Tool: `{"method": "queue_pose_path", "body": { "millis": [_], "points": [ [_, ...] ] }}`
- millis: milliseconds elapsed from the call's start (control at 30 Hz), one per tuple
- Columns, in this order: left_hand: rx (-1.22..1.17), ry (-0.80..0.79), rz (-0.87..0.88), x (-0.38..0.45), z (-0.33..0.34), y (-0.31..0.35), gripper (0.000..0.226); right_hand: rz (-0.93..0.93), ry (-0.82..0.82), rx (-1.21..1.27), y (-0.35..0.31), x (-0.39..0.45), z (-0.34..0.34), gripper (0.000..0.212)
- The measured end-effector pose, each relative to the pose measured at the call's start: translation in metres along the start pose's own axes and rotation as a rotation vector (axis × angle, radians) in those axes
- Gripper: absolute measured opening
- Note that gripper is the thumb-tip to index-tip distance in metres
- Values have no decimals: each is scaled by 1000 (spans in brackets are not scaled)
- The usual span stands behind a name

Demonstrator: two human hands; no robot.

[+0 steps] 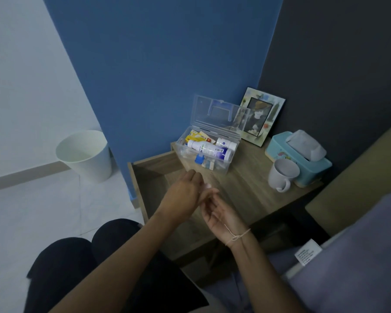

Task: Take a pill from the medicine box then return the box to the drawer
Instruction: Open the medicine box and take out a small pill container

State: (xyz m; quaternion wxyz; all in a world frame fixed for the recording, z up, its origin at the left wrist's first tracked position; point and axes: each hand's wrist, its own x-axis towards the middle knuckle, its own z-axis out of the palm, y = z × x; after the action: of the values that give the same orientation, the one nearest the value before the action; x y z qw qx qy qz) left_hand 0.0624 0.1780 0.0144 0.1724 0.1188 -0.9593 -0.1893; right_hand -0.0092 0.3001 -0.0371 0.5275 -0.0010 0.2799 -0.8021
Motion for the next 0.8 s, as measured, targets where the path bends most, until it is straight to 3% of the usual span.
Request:
{"method": "queue_pose_path", "body": {
  "millis": [67,167,233,367,467,533,633,800],
  "points": [
    [-101,-21,-47,-2,-2,-1,53,-16,0,-58,1,2,1,39],
    [-288,-132,75,-4,-8,1,51,-24,32,-90,-1,7,-3,50],
    [-277,-151,160,-2,-9,-1,49,-9,59,-88,-3,7,-5,53],
    [-192,-120,95,3,-13,-3,38,28,75,-39,-2,9,-9,49],
    [-203,-107,55,3,-15,-2,50,29,88,-39,1,12,-10,50],
    [-263,-129,120,4,-16,0,56,28,85,-40,1,12,-11,49],
    [-242,-173,181,7,-19,2,44,22,59,-22,-1,11,-11,45],
    [-234,-130,69,11,-20,2,30,8,42,41,-5,9,-4,43]
  ]
}}
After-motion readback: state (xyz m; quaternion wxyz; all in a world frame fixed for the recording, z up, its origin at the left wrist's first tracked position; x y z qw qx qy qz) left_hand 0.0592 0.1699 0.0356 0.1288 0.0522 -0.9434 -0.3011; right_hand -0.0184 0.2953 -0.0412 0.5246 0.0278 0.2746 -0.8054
